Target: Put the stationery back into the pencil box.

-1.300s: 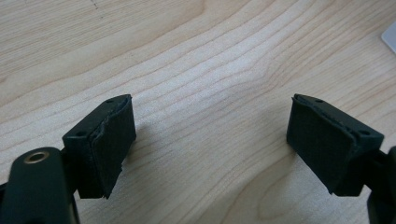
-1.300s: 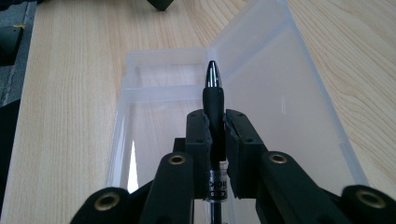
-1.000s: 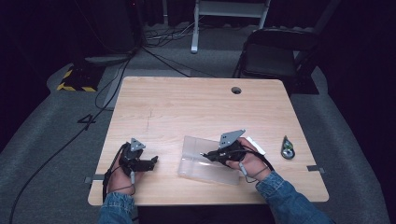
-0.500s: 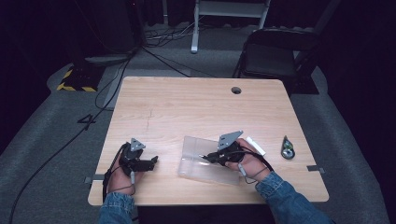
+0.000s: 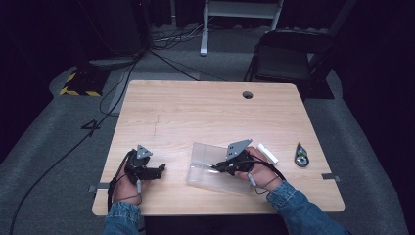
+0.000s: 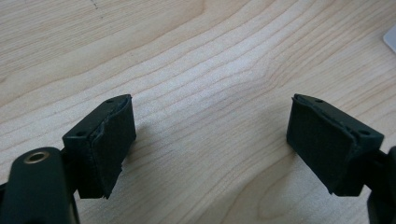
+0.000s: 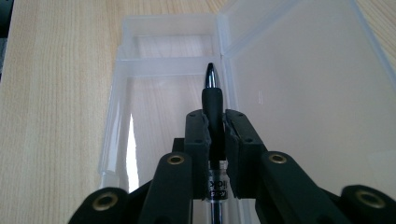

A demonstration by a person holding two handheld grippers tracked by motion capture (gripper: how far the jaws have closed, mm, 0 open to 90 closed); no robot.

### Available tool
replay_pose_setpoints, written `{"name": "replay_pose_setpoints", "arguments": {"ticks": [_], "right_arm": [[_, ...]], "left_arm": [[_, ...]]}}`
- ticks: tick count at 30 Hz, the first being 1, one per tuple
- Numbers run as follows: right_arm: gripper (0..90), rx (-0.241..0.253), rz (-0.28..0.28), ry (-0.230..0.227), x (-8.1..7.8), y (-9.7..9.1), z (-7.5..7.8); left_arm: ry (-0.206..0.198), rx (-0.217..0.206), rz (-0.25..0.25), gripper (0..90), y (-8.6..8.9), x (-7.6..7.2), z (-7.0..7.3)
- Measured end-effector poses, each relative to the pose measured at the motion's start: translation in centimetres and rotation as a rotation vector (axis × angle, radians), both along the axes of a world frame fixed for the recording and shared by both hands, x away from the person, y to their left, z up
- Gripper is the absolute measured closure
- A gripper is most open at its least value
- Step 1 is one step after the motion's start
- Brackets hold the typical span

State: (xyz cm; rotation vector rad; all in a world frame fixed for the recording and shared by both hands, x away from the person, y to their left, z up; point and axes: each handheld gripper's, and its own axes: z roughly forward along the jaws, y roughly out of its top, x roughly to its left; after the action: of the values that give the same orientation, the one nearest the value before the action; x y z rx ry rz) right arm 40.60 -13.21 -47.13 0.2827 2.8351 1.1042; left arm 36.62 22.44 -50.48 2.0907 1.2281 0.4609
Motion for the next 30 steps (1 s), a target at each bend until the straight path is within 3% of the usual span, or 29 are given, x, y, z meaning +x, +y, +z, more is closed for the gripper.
{"name": "replay_pose_setpoints", "arguments": {"ticks": [19,25,30], "right_arm": [[79.1,-0.02,0.01,-0.032,-0.2,0.2,-0.1],[76.2,-0.01,0.0,-0.034,-0.3,0.2,0.2],[72.8,0.034,-0.016,-0.037,-0.4,-0.4,1.2]], "left_arm": [[0.0,0.0,0.0,16.2,0.0,0.0,0.0],[0.0,-0.001,0.001,16.1,0.0,0.0,0.0],[0.001,0.0,-0.001,16.2,0.0,0.0,0.0]]}}
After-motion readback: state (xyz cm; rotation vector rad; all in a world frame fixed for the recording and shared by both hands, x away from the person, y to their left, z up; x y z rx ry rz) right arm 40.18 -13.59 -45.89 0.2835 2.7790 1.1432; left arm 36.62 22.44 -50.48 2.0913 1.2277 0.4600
